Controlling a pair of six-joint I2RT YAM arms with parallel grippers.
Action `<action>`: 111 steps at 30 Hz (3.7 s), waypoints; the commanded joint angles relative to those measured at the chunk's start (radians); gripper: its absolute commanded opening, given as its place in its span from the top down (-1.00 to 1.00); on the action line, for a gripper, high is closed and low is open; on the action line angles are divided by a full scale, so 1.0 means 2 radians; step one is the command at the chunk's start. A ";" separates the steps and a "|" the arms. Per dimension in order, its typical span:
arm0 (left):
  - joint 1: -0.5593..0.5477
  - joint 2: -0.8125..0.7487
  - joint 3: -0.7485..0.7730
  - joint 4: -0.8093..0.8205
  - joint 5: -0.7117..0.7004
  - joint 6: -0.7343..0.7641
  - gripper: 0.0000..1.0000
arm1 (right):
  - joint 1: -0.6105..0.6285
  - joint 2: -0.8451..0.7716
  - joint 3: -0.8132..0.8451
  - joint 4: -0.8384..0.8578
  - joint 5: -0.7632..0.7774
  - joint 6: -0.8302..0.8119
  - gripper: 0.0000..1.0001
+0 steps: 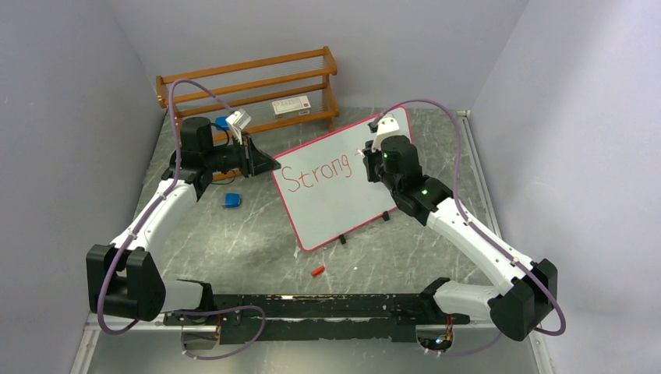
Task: Write a sentence on the whiteboard
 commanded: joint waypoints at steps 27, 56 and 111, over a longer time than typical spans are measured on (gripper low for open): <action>-0.017 0.019 -0.006 -0.043 -0.022 0.036 0.90 | -0.003 -0.016 -0.035 -0.023 0.003 0.006 1.00; -0.017 0.017 -0.005 -0.043 -0.022 0.036 0.90 | -0.014 -0.022 0.007 0.000 0.002 -0.006 1.00; -0.017 0.019 -0.005 -0.043 -0.022 0.036 0.90 | -0.027 -0.023 -0.046 -0.027 -0.021 0.016 1.00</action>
